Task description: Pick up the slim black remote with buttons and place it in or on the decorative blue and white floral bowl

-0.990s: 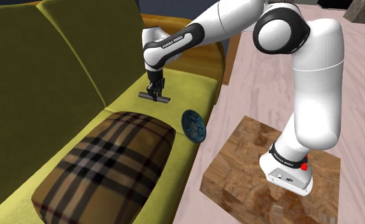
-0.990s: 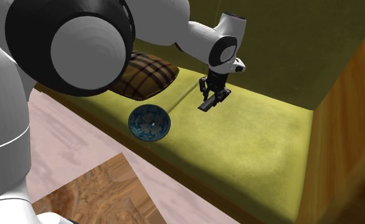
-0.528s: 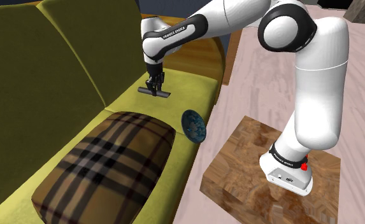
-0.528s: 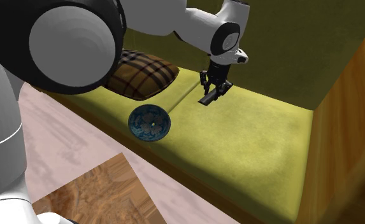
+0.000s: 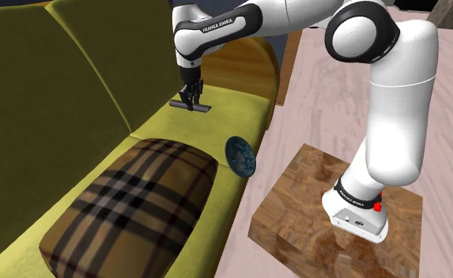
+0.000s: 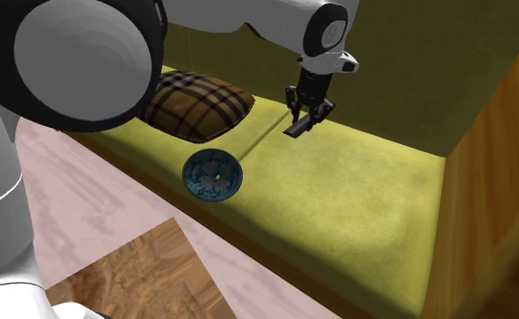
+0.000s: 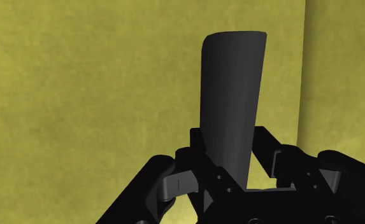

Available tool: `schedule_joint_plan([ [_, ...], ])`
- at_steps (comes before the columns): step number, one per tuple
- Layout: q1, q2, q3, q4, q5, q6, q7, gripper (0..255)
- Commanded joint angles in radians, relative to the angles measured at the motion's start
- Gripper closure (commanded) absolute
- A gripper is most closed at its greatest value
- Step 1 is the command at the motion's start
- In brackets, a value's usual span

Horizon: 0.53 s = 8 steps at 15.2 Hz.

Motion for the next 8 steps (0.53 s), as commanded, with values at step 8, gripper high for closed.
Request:
schedule_joint_plan([
  [8, 0.011, -0.140, 0.009, -0.134, 0.007, -0.004, 0.021, 255],
])
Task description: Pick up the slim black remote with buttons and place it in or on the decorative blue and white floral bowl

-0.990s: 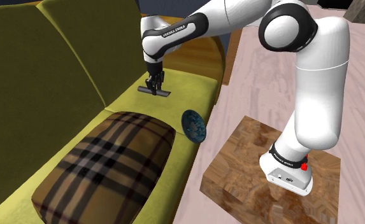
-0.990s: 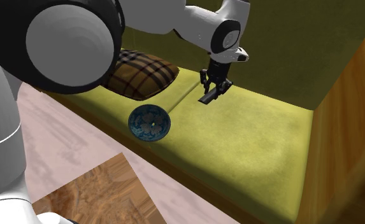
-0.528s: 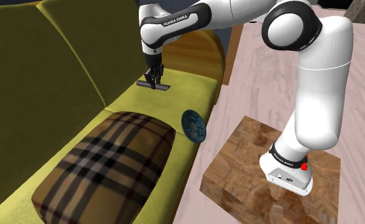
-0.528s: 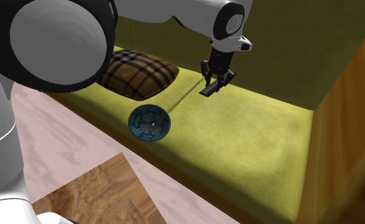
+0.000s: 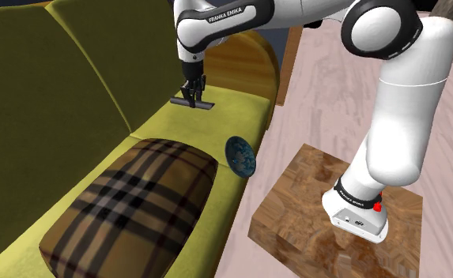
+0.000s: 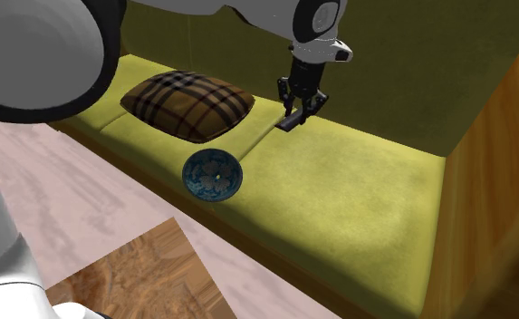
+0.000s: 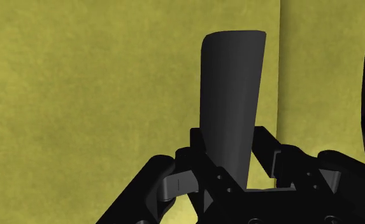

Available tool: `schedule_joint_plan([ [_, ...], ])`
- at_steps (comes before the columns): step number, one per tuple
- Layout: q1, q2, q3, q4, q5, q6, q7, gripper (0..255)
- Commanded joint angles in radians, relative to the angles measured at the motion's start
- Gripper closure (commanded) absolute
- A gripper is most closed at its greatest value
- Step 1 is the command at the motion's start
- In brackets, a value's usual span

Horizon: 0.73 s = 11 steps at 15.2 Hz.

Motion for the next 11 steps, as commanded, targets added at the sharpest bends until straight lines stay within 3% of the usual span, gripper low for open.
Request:
schedule_joint_plan([
  [1, 0.005, -0.085, 0.005, -0.124, 0.006, 0.040, 0.007, 255],
  [11, 0.051, -0.441, 0.050, -0.581, 0.049, 0.149, 0.071, 255],
])
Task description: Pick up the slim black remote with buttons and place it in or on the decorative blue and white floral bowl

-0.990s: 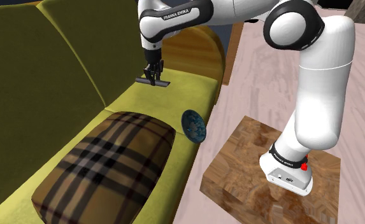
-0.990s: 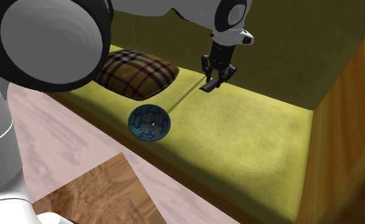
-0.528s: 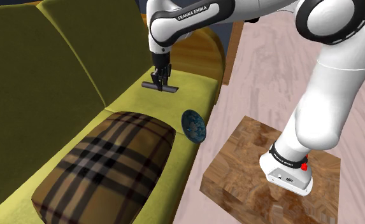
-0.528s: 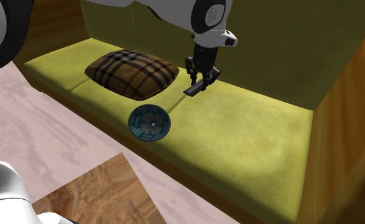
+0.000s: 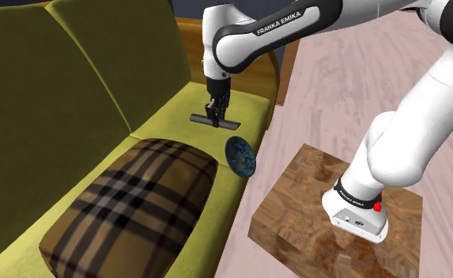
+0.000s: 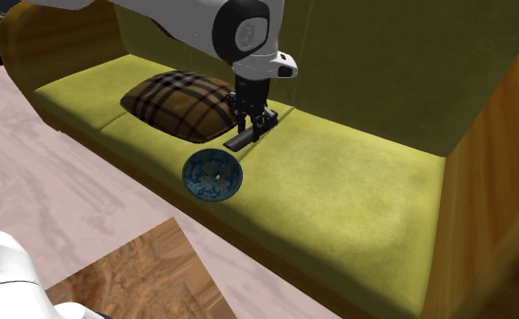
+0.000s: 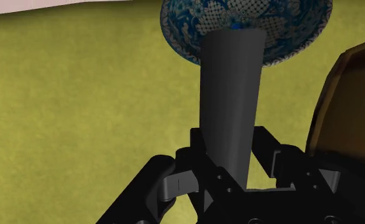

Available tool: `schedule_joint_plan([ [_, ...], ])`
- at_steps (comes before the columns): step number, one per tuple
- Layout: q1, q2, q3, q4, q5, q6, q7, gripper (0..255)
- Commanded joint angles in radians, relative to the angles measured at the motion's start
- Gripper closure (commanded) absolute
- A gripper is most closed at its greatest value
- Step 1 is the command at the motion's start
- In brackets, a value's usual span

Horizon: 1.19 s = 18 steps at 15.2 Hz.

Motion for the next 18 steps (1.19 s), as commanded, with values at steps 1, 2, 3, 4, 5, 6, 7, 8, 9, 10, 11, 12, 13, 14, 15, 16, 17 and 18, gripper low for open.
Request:
schedule_joint_plan([
  [1, 0.012, -0.075, 0.012, -0.082, 0.013, 0.010, 0.016, 255],
  [2, 0.018, -0.110, 0.018, -0.120, 0.019, 0.014, 0.024, 255],
  [3, 0.025, -0.144, 0.024, -0.157, 0.026, 0.017, 0.032, 255],
  [4, 0.032, -0.179, 0.031, -0.192, 0.034, 0.019, 0.040, 255],
  [5, 0.040, -0.214, 0.037, -0.227, 0.042, 0.020, 0.049, 255],
  [6, 0.048, -0.249, 0.044, -0.261, 0.051, 0.020, 0.058, 255],
  [7, 0.058, -0.291, 0.053, -0.299, 0.062, 0.018, 0.069, 255],
  [8, 0.059, -0.286, 0.054, -0.309, 0.062, 0.033, 0.068, 255],
  [9, 0.059, -0.280, 0.055, -0.318, 0.063, 0.048, 0.067, 255],
  [10, 0.059, -0.274, 0.056, -0.326, 0.064, 0.062, 0.065, 255],
  [11, 0.060, -0.267, 0.057, -0.335, 0.065, 0.077, 0.064, 255],
  [12, 0.060, -0.260, 0.058, -0.343, 0.066, 0.092, 0.063, 255],
  [13, 0.060, -0.253, 0.059, -0.351, 0.067, 0.107, 0.062, 255],
  [14, 0.060, -0.246, 0.060, -0.359, 0.068, 0.123, 0.061, 255],
  [15, 0.061, -0.239, 0.061, -0.367, 0.069, 0.138, 0.059, 255],
  [16, 0.061, -0.231, 0.062, -0.374, 0.070, 0.153, 0.058, 255],
  [17, 0.061, -0.222, 0.063, -0.382, 0.071, 0.168, 0.057, 255],
  [18, 0.062, -0.214, 0.064, -0.389, 0.072, 0.184, 0.056, 255],
])
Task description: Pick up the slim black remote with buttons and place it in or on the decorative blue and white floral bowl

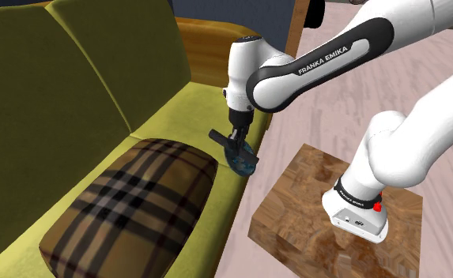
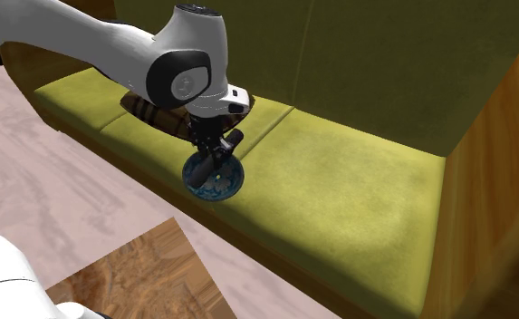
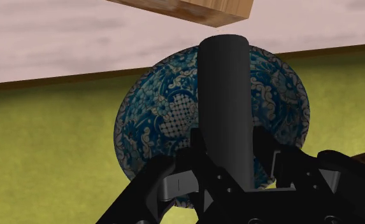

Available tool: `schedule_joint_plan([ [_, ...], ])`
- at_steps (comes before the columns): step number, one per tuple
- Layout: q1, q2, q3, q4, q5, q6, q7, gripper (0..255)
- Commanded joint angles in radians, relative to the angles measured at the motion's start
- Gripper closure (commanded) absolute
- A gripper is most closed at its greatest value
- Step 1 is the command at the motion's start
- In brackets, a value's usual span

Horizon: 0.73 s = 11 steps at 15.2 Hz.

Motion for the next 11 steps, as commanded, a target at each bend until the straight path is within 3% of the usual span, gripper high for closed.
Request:
schedule_joint_plan([
  [1, 0.000, 0.015, 0.002, -0.013, 0.001, 0.025, -0.002, 255],
  [8, 0.000, 0.015, 0.002, -0.013, 0.001, 0.025, -0.002, 255],
  [9, 0.000, 0.015, 0.002, -0.013, 0.001, 0.025, -0.002, 0],
  [11, 0.000, 0.015, 0.002, -0.013, 0.001, 0.025, -0.002, 0],
])
